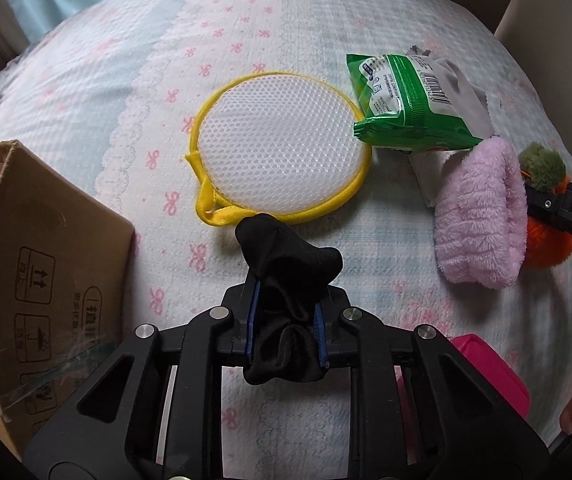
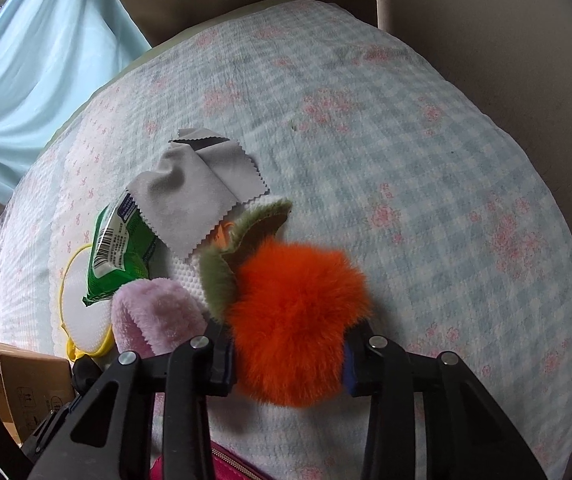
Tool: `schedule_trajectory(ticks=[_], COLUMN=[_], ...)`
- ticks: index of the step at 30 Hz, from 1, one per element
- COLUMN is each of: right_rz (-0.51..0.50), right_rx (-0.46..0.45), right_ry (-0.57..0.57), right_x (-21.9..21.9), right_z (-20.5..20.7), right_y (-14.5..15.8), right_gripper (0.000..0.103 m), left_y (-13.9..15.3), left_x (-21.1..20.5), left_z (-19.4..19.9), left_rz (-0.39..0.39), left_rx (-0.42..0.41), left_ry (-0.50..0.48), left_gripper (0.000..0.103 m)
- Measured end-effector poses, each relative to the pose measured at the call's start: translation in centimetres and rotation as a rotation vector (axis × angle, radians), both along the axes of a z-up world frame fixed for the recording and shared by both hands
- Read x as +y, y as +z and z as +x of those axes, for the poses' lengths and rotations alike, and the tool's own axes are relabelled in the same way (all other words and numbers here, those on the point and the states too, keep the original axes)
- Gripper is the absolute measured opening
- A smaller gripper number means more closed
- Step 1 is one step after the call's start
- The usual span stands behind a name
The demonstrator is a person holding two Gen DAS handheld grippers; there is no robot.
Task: Organize soft objects
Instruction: 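Carry sock and pompom over the cardboard box and open both tools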
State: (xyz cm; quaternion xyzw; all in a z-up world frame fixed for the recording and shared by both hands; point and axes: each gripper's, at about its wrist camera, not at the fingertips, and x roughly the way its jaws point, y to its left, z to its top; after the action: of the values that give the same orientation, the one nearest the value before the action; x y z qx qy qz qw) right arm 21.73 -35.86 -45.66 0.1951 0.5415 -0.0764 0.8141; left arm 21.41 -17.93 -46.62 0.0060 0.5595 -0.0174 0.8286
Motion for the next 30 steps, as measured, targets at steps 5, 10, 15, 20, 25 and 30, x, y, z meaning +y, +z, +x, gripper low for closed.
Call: schedule_trajectory(ticks=[5, 10, 15, 20, 25, 30], right_rz=[-0.007, -0.027, -0.052, -0.082, -0.128, -0.137], right_rx=[-0.025, -0.065, -0.115, -0.154, -0.202, -0.240], right_ry=[-0.013, -0.023, -0.032, -0.013, 0.057, 0.117], right_x=[0.1, 0.0, 0.5, 2.3, 5.8, 10.9], right_z=[-1.2, -2.5, -3.9, -5.6, -6.5, -6.6], right_y=[1.8, 5.1, 9.9, 16.1, 22.2, 26.8], right_gripper=[0.035, 0.035, 0.035, 0.035, 0.035, 0.035], left_y=[0.8, 3.2, 7.1, 13.0, 19.8, 25.2], left_x=[0.3, 0.3, 0.5, 1.6, 4.0, 8.0], left_z=[-0.4, -1.3, -2.2, -3.3, -4.3, -5.1], left_rz=[-0.020, -0.038, -0.062, -0.089, -0.109, -0.113], left_rx=[-0.007, -0.046, -0.101, -0.162, -0.232, -0.280], left_ry=[0.001, -0.013, -0.026, -0.031, -0.040, -0.028], left_gripper=[0.017, 0.017, 0.017, 0.017, 0.017, 0.017])
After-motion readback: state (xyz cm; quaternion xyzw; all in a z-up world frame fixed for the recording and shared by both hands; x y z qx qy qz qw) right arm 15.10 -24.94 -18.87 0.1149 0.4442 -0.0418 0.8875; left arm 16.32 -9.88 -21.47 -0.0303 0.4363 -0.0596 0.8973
